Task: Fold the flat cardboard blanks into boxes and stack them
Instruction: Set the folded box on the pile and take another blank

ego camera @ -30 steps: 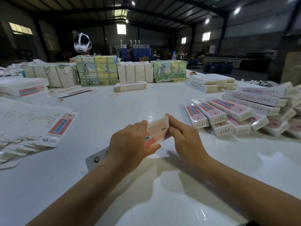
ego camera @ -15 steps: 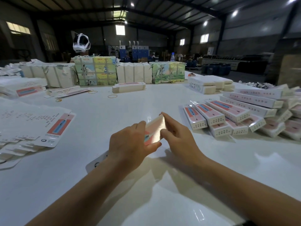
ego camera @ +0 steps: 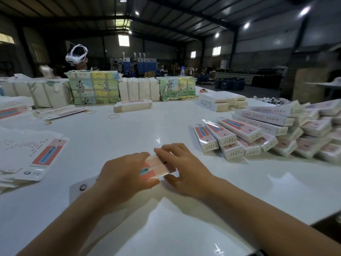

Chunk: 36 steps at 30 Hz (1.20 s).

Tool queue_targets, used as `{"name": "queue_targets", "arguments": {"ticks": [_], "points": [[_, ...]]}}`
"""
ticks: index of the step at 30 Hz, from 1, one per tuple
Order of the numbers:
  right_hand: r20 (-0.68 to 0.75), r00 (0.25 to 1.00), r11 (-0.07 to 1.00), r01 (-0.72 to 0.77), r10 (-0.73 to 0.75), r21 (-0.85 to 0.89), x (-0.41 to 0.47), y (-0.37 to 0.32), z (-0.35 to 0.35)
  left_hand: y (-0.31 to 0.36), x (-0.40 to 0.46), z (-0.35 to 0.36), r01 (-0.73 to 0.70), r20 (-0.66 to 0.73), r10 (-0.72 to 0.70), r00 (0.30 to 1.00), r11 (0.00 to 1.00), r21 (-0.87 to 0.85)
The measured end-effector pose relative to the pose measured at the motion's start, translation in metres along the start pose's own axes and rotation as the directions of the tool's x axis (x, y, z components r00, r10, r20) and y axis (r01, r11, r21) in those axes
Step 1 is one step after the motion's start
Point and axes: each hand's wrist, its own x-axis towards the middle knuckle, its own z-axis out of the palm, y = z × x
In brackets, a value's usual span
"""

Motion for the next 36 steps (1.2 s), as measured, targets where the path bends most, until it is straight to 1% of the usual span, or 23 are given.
{"name": "queue_targets", "arguments": {"ticks": [1, 2, 3, 5, 6, 7, 9, 12, 13, 15, 17, 19, 21, 23, 25, 26, 27, 28, 29, 31, 33, 35, 36], "points": [[-0.033, 0.999, 0.995, 0.027, -0.030, -0.094, 0.000, 0.002, 0.002, -0.002, 0.000, 0.000, -0.028, -0.002, 0.028, 1.000, 1.000, 0.000], [-0.060, 0.997, 0.985, 0.039, -0.050, -0.165, 0.000, 0.004, 0.002, -0.005, 0.001, 0.001, -0.081, -0.053, 0.082, 0.995, 0.996, 0.022], [-0.082, 0.996, 0.977, 0.026, -0.044, -0.210, 0.001, 0.007, 0.001, -0.009, 0.003, 0.003, -0.129, -0.149, 0.140, 0.979, 0.988, 0.079], [-0.162, 0.985, 0.973, -0.091, 0.057, -0.214, 0.006, 0.023, -0.012, -0.016, 0.009, 0.004, -0.135, -0.343, 0.187, 0.920, 0.976, 0.171], [-0.217, 0.966, 0.967, -0.181, 0.140, -0.180, 0.011, 0.035, -0.024, -0.019, 0.012, 0.005, -0.119, -0.379, 0.175, 0.908, 0.979, 0.168], [-0.282, 0.934, 0.955, -0.266, 0.221, -0.134, 0.016, 0.049, -0.039, -0.022, 0.014, 0.008, -0.114, -0.379, 0.159, 0.912, 0.984, 0.139], [-0.406, 0.850, 0.917, -0.394, 0.337, -0.063, 0.023, 0.080, -0.075, -0.027, 0.015, 0.025, -0.092, -0.313, 0.109, 0.943, 0.993, 0.069], [-0.565, 0.690, 0.827, -0.561, 0.451, -0.025, 0.023, 0.135, -0.139, -0.036, 0.016, 0.056, 0.015, -0.087, -0.024, 0.996, 0.995, -0.103], [-0.603, 0.629, 0.781, -0.624, 0.490, -0.016, 0.019, 0.155, -0.161, -0.041, 0.019, 0.063, 0.018, -0.041, -0.023, 0.999, 0.990, -0.138], [-0.652, 0.491, 0.661, -0.750, 0.577, 0.020, 0.006, 0.194, -0.199, -0.051, 0.024, 0.074, -0.047, -0.048, 0.040, 0.998, 0.987, -0.151], [-0.661, 0.350, 0.508, -0.859, 0.664, 0.055, -0.014, 0.225, -0.224, -0.053, 0.027, 0.078, -0.085, -0.029, 0.081, 0.996, 0.984, -0.159], [-0.625, 0.259, 0.354, -0.935, 0.737, 0.030, -0.036, 0.247, -0.233, -0.056, 0.027, 0.080, -0.056, 0.000, 0.056, 0.998, 0.991, -0.120], [-0.534, 0.200, 0.245, -0.969, 0.822, 0.014, -0.054, 0.257, -0.230, -0.055, 0.028, 0.079, -0.030, -0.002, 0.030, 1.000, 0.993, -0.113], [-0.463, 0.171, 0.205, -0.979, 0.870, 0.023, -0.061, 0.258, -0.225, -0.051, 0.028, 0.073, -0.021, -0.043, 0.015, 0.999, 0.990, -0.139], [-0.506, 0.151, 0.178, -0.984, 0.849, 0.006, -0.057, 0.249, -0.224, -0.043, 0.028, 0.066, -0.035, -0.075, 0.022, 0.997, 0.984, -0.174], [-0.554, 0.169, 0.182, -0.983, 0.815, -0.033, -0.052, 0.241, -0.225, -0.039, 0.027, 0.061, -0.045, -0.086, 0.029, 0.996, 0.980, -0.191], [-0.603, 0.219, 0.221, -0.973, 0.767, -0.071, -0.045, 0.230, -0.227, -0.035, 0.026, 0.057, -0.054, -0.095, 0.036, 0.995, 0.978, -0.199], [-0.646, 0.295, 0.309, -0.946, 0.704, -0.095, -0.034, 0.217, -0.227, -0.031, 0.024, 0.054, -0.057, -0.092, 0.039, 0.995, 0.977, -0.204], [-0.677, 0.381, 0.433, -0.896, 0.630, -0.100, -0.022, 0.201, -0.225, -0.027, 0.023, 0.051, -0.033, -0.079, 0.017, 0.997, 0.978, -0.206], [-0.680, 0.549, 0.693, -0.716, 0.486, -0.083, 0.006, 0.162, -0.210, -0.021, 0.018, 0.045, 0.035, -0.052, -0.046, 0.998, 0.980, -0.195], [-0.596, 0.720, 0.868, -0.492, 0.357, -0.074, 0.030, 0.116, -0.179, -0.017, 0.013, 0.041, 0.051, 0.016, -0.049, 0.999, 0.983, -0.174], [-0.433, 0.872, 0.950, -0.298, 0.229, -0.097, 0.042, 0.071, -0.135, -0.016, 0.011, 0.040, 0.063, 0.029, -0.059, 0.998, 0.980, -0.189], [-0.341, 0.922, 0.966, -0.233, 0.182, -0.114, 0.044, 0.053, -0.111, -0.015, 0.012, 0.040, 0.067, 0.018, -0.065, 0.998, 0.979, -0.192]]}}
